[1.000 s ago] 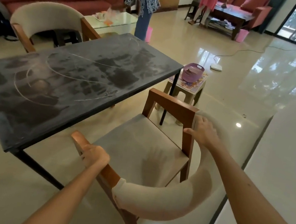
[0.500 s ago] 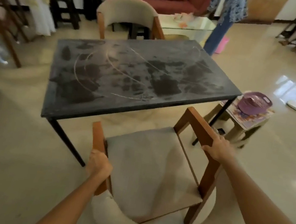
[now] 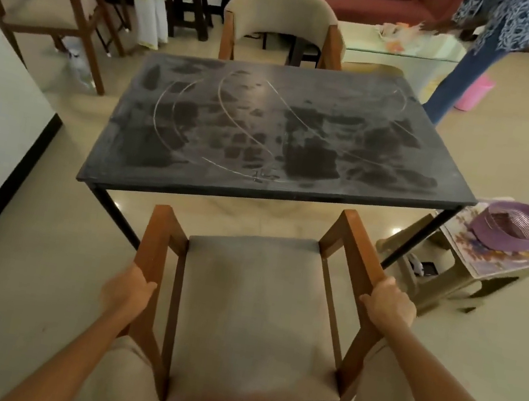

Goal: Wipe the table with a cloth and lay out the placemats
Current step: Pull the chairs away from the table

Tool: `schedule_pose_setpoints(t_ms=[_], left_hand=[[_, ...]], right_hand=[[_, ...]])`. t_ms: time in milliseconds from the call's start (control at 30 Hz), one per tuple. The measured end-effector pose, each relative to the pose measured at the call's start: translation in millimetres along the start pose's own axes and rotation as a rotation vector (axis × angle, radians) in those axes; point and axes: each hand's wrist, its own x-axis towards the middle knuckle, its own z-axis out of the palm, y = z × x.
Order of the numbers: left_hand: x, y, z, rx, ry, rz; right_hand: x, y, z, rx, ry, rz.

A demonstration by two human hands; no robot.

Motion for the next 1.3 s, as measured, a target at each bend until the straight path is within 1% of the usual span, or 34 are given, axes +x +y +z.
schedule_pose_setpoints(t_ms=[167, 367, 600, 867, 1300], left_hand=[[0.0, 2.6, 4.6, 0.019, 0.041, -0.027], [-2.5, 12.7, 4.7, 0.005, 0.045, 0.024], [6.5, 32.6, 6.5, -0.004, 0.041, 0.058], [23.4, 68.4, 0.6, 0.05, 0.045, 0.08], [23.1, 77.1, 3.7, 0.105, 0.064, 0.062]], right_hand=[[14.1, 8.0, 6.9, -0.035, 0.007, -0.055], [24.2, 16.6, 4.2, -0.013, 0.037, -0.084], [38.9, 25.3, -0.2, -0.032, 0.048, -0.084], [61.5, 29.1, -6.6, -0.028, 0.046, -0.068], [65.9, 28.8, -6.2, -0.077, 0.077, -0.087]])
